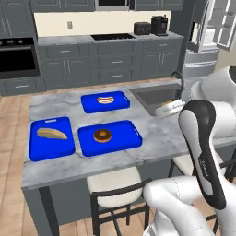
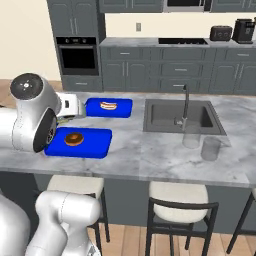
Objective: Take the cake and donut from the fridge and place them on the empty tray on the dining counter.
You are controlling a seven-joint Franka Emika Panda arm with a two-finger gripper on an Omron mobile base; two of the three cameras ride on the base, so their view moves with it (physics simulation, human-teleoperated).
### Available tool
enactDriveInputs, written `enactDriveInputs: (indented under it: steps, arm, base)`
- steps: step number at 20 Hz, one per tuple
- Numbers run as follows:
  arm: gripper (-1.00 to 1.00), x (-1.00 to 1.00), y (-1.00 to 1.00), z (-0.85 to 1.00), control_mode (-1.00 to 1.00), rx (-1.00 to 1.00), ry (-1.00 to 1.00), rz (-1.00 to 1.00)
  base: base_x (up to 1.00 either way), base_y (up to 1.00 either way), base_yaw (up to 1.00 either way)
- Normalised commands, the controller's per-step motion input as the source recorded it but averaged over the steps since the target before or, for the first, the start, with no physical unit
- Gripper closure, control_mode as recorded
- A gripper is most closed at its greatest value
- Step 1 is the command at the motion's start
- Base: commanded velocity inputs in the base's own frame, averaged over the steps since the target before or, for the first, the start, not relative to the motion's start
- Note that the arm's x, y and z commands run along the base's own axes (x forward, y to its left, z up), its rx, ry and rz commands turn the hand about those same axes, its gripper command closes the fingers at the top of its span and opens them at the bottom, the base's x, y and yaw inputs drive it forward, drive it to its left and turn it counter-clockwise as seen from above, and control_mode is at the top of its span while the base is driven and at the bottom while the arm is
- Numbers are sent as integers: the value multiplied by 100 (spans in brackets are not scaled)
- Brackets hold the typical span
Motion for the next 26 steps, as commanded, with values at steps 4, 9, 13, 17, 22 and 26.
enactDriveInputs:
  steps: [4,9,13,17,22,26]
  arm:
    - [100,61,21,-33,-100,0,18,29]
    - [100,64,22,-22,-100,0,7,44]
    - [100,44,14,-39,-100,-1,-1,51]
    - [100,21,3,-64,-100,-18,-12,46]
    - [100,35,1,-51,-100,-24,-7,30]
    - [100,41,0,-31,-100,-6,0,20]
  base:
    - [0,0,0]
    - [0,0,0]
    - [0,0,0]
    - [0,0,0]
    - [0,0,0]
    - [0,0,0]
